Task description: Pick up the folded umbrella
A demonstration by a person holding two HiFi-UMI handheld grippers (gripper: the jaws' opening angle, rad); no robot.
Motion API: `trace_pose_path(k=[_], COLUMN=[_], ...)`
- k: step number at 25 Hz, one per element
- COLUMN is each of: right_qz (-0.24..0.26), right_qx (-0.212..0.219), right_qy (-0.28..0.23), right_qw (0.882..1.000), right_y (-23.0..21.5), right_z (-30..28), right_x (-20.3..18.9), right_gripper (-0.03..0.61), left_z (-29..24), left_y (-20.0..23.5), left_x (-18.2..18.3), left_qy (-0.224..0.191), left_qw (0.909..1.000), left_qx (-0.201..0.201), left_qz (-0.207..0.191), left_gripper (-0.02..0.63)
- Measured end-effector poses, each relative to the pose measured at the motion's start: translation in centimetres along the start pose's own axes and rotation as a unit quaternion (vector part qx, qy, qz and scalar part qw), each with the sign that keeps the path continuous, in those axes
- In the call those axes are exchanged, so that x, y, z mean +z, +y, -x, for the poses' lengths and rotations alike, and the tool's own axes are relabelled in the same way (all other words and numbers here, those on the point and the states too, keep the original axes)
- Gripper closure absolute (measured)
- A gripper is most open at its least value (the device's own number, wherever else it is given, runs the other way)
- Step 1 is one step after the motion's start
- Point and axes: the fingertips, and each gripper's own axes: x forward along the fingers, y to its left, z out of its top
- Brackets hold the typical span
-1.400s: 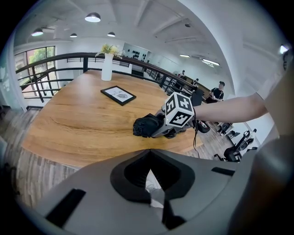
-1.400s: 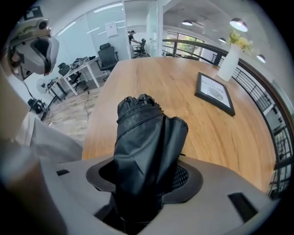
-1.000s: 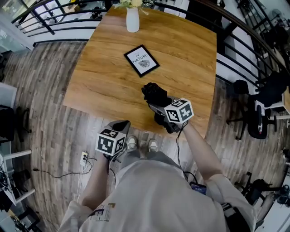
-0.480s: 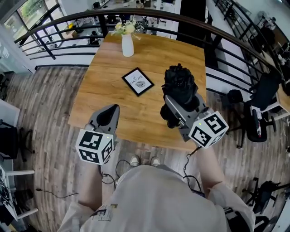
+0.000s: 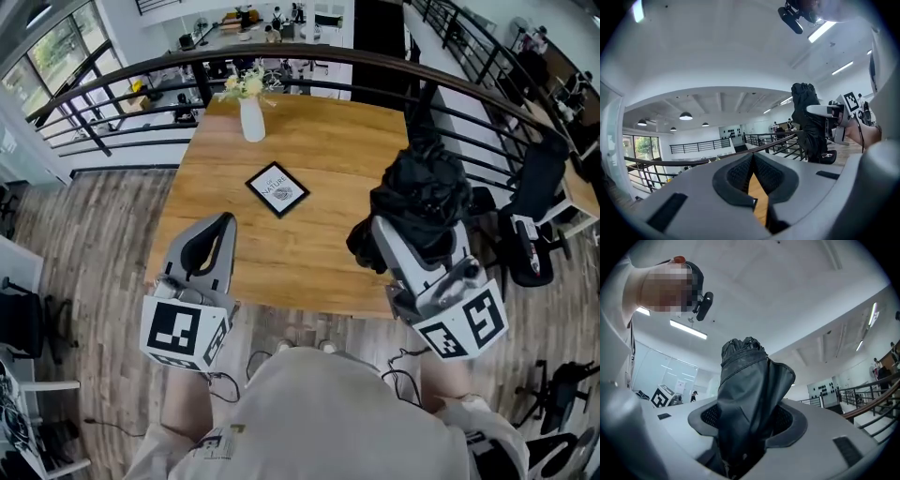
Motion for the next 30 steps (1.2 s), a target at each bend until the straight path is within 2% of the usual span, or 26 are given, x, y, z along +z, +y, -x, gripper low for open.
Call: trace_pose_path(k=[5, 9, 14, 18, 30], right_qz=[0.021, 0.03, 0.033, 0.015, 0.002], right_qx=[-0.022, -0.032, -0.041, -0.045, -0.047], right_qy=[-0.016, -0.002, 0.051, 0.082, 0.09], right_qw=[0.999, 0.999, 0.997, 0.996, 0.995], right_y=[0.7, 0.7, 0.6, 0.4, 0.0], right_z=[2.8, 4.3, 5.5, 5.9, 5.4], right_x=[1.7, 1.3, -1.9, -4.3, -4.9], right_gripper=[0.311, 0.31, 0.31, 0.31, 0.308], left_z=[2.0, 2.9, 2.2, 1.9, 1.3], left_y=[-1.1, -1.8, -2.7, -3.3, -3.6], left_x=[2.6, 2.8, -0.1, -2.2, -2.7], left_qy=[-0.04, -0.046, -0.016, 0.009, 0.021], left_qw=[0.9987, 0.9986, 0.9997, 0.9993, 0.9994], left_qx=[-0.019, -0.017, -0.017, -0.025, -0.02], left_qz=[0.027, 0.019, 0.011, 0.025, 0.02], left_gripper=[0.597, 0.597, 0.597, 0.597, 0.597])
